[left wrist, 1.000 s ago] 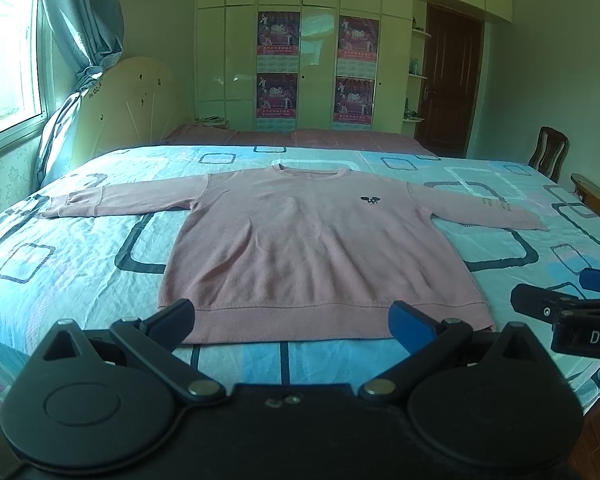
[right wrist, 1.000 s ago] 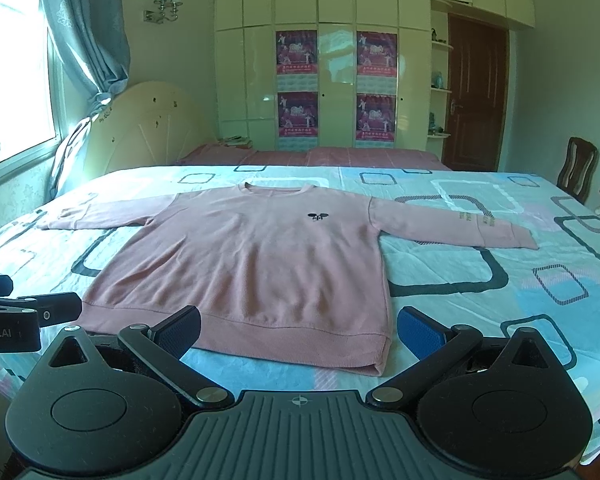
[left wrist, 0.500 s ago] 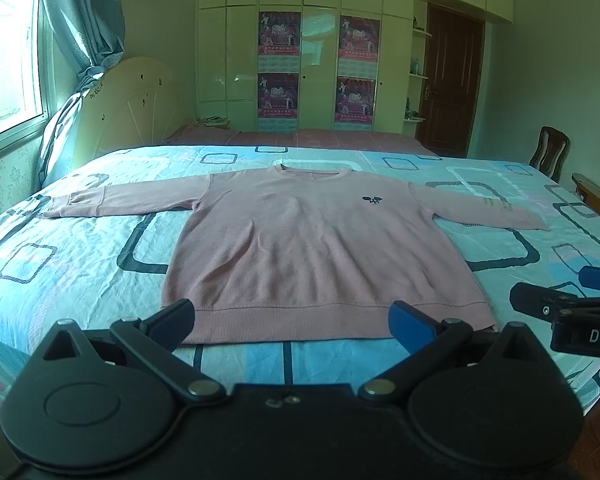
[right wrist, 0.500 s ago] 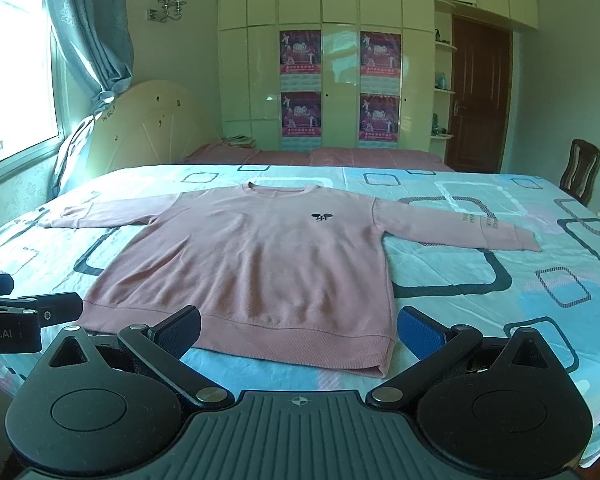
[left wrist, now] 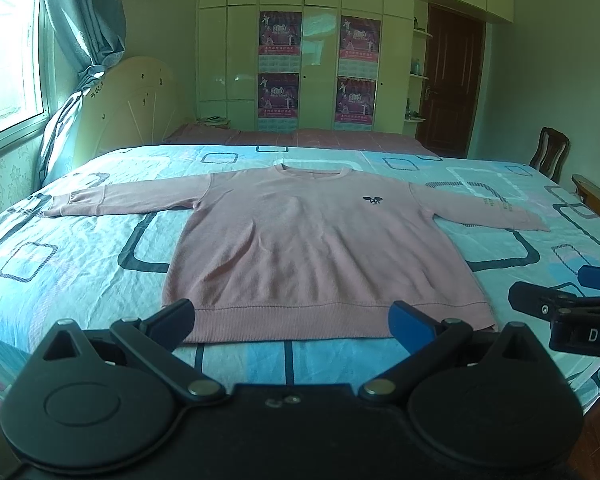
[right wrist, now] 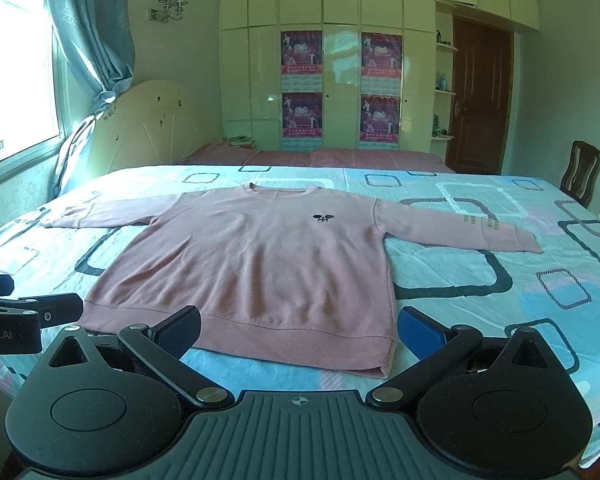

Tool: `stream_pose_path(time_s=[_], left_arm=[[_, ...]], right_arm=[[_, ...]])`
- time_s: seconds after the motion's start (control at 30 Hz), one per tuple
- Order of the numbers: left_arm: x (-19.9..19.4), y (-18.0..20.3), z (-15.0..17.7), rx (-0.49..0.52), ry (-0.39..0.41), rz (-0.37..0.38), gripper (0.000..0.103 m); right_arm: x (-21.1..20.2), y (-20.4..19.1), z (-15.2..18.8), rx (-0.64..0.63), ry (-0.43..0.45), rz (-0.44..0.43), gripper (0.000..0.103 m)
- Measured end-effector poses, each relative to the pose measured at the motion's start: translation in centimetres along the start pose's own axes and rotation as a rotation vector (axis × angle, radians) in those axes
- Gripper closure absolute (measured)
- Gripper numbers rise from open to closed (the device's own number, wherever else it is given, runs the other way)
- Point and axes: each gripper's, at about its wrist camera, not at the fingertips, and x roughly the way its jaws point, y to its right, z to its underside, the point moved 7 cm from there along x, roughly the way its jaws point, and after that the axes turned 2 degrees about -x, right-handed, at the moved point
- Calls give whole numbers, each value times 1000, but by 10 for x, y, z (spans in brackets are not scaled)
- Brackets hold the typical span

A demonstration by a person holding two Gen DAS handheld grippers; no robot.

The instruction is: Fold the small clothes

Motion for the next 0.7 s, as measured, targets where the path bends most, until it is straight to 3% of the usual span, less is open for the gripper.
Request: stream_pose_path(time_s=[0.7], left_arm=[[4,-7,1,-8,-15,-9,1]], right_arm=[[3,-7,1,5,-5,-5,0]])
